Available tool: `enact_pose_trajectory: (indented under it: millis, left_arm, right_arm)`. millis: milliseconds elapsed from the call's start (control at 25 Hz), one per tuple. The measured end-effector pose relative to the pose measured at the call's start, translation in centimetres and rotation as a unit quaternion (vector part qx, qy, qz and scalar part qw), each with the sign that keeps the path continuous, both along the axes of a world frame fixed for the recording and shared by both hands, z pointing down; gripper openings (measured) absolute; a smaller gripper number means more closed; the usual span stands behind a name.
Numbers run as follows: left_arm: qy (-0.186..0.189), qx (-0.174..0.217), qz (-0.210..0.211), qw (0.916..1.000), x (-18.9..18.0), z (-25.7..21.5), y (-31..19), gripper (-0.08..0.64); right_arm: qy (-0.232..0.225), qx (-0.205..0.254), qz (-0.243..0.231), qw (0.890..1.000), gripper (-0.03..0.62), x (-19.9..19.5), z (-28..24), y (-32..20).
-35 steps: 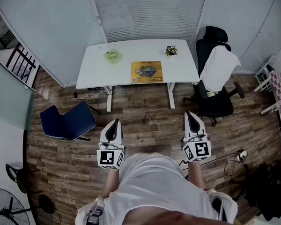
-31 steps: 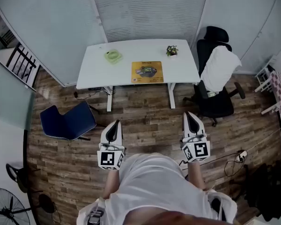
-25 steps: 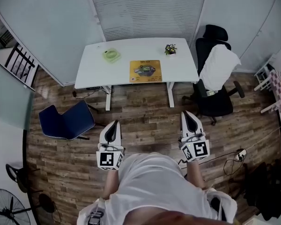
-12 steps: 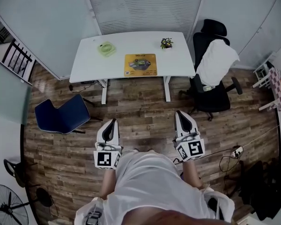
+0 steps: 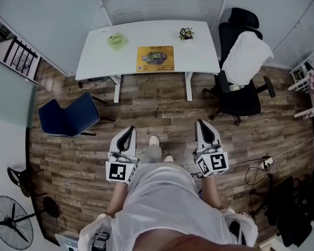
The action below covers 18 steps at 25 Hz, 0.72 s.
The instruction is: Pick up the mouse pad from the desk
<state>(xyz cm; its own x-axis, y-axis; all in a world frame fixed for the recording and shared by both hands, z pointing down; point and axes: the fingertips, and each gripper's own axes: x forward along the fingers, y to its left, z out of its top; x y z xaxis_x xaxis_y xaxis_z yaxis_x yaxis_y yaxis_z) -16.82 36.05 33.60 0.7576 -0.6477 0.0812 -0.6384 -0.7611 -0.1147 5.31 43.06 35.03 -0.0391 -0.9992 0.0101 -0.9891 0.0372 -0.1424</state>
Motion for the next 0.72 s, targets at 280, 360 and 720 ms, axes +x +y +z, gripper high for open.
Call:
enact_pose_trajectory:
  millis: [280, 360, 720]
  left_arm:
    - [0.019, -0.009, 0.004, 0.9998, 2.7, 1.1, -5.1, -0.006]
    - [0.025, -0.007, 0.007, 0.9996, 3.6, 1.3, -7.2, -0.006]
    - [0.053, -0.026, 0.01, 0.9982, 8.1, 2.8, -23.8, -0.006]
  right_arm:
    - [0.007, -0.011, 0.01, 1.0, 0.002, 3.2, 0.9, -4.5]
    - [0.016, -0.011, 0.013, 1.0, 0.002, 3.9, 0.7, -6.4]
    - [0.056, -0.039, -0.005, 0.998, 0.002, 6.6, -0.2, -21.5]
